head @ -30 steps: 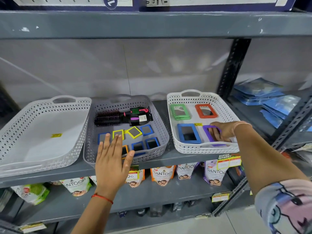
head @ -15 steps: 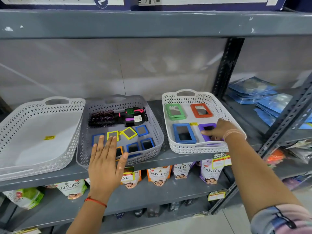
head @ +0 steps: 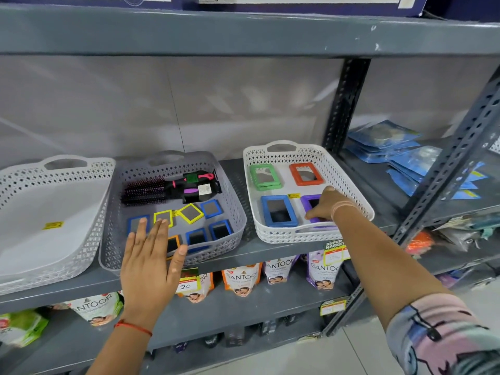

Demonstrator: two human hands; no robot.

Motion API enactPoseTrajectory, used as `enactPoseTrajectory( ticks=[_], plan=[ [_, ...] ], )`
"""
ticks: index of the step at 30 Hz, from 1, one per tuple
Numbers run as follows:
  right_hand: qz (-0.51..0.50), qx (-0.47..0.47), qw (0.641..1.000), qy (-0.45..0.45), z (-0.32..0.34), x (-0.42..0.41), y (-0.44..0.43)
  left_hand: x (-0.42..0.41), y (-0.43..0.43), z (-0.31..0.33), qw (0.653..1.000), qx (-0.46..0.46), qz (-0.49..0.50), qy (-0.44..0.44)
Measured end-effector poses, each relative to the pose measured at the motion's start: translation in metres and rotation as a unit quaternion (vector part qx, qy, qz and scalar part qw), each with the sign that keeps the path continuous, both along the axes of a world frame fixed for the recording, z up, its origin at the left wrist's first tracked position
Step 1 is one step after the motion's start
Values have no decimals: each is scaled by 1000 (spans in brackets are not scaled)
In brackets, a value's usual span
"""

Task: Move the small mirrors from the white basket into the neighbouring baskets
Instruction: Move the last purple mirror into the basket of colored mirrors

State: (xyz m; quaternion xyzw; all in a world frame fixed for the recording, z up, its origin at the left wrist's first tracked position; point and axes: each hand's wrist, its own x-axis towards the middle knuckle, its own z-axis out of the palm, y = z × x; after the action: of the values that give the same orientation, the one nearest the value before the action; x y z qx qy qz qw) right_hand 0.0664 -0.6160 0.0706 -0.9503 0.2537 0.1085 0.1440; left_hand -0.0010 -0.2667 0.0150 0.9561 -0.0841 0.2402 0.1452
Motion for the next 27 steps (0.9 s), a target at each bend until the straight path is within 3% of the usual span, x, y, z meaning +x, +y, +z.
enactPoseTrajectory(
  ticks=[27],
  plan=[
    [32,3,999,-1,-5,7,-1,-3,0,2,1000,-1,1,6]
  ],
)
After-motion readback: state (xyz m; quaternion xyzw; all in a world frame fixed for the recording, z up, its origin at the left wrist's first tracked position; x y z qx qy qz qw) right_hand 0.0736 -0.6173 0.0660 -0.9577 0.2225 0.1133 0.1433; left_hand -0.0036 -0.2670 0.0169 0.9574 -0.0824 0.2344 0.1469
